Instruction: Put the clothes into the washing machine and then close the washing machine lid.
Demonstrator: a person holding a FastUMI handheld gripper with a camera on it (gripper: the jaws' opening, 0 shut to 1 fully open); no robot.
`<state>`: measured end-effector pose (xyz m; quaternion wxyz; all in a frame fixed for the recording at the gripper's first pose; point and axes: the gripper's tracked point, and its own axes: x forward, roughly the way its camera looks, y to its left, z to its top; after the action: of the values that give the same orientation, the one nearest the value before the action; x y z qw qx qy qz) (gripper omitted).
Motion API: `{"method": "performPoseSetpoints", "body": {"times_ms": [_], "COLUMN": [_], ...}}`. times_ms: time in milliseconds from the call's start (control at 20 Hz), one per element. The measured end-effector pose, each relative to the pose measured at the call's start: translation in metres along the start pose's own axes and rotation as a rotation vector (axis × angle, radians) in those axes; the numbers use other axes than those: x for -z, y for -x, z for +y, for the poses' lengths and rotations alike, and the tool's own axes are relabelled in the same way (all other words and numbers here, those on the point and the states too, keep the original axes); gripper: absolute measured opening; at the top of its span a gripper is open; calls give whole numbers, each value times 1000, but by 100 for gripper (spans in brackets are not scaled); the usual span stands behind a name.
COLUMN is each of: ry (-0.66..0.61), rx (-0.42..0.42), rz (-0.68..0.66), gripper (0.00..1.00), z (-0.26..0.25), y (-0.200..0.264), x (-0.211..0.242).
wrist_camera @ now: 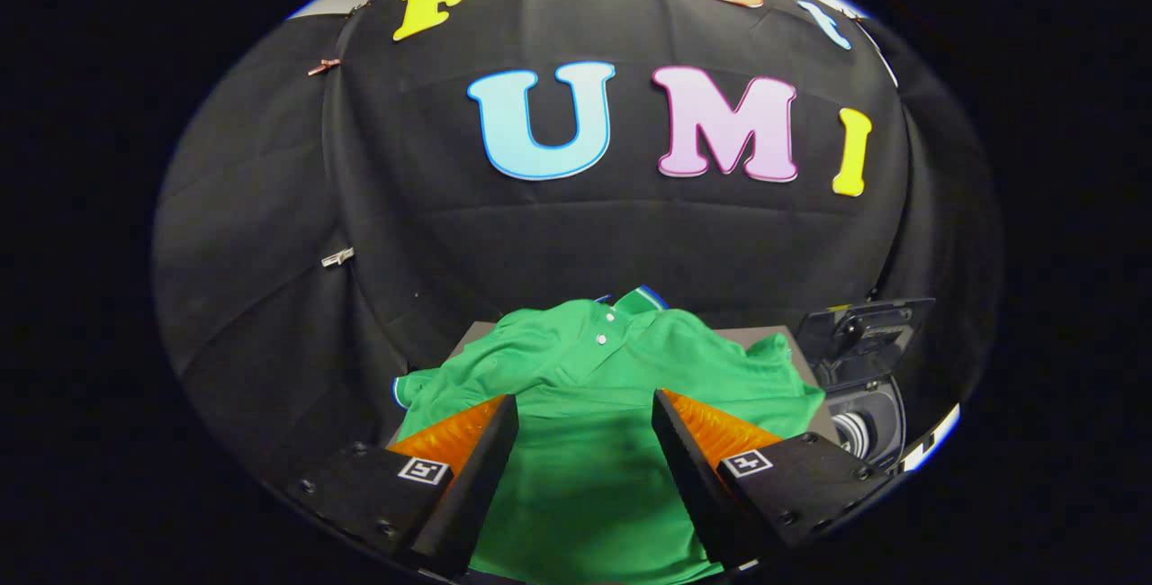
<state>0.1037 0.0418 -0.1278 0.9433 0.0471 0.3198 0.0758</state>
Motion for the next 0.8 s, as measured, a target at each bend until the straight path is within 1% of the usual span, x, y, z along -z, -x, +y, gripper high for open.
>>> {"method": "performPoseSetpoints", "body": {"times_ms": [150,200,250,300,350,500,550,650,700,750,800], "ry": [-21,-7,14,64,82,67,45,4,-10,5,22], "rx": [-14,0,31,36,42,27,37,69,61,46,34], "rz": [136,164,218,159,152,83,71,93,124,159,182], "gripper": [94,94,94,93,93,94,86,51,34,16,16], "z": [5,4,-3,-5,-5,-9,-13,-30,-30,-28,-27], "y": [-30,-36,-41,-38,-40,-36,-32,-33,-32,-29,-26], "x": [30,40,56,50,51,46,42,47,50,52,51]}}
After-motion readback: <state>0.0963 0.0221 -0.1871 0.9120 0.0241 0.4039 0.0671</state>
